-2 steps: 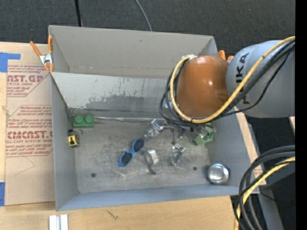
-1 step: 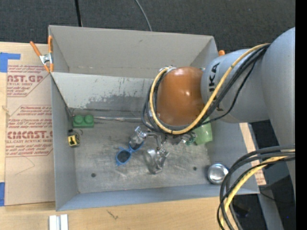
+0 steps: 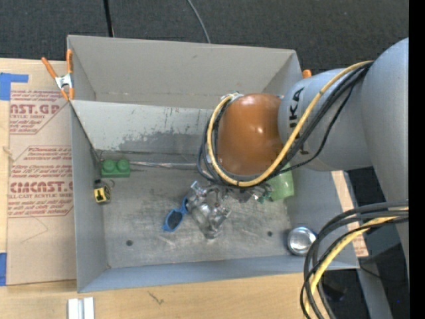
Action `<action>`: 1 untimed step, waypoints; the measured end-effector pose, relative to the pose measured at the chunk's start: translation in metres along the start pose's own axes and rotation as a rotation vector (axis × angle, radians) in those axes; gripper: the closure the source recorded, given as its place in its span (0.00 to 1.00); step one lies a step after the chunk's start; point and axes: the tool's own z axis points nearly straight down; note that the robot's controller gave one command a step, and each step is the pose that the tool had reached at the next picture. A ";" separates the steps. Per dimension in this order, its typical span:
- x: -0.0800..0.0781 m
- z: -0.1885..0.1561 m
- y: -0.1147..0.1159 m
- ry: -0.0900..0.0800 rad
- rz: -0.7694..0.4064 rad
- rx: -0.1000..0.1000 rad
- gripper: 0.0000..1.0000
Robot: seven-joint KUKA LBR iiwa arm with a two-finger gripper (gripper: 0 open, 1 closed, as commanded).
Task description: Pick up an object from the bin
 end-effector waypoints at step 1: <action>0.054 -0.188 0.033 -0.010 -0.107 0.005 1.00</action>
Offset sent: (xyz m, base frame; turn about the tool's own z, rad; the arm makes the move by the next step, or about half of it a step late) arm -0.0618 -0.0150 0.1836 -0.1089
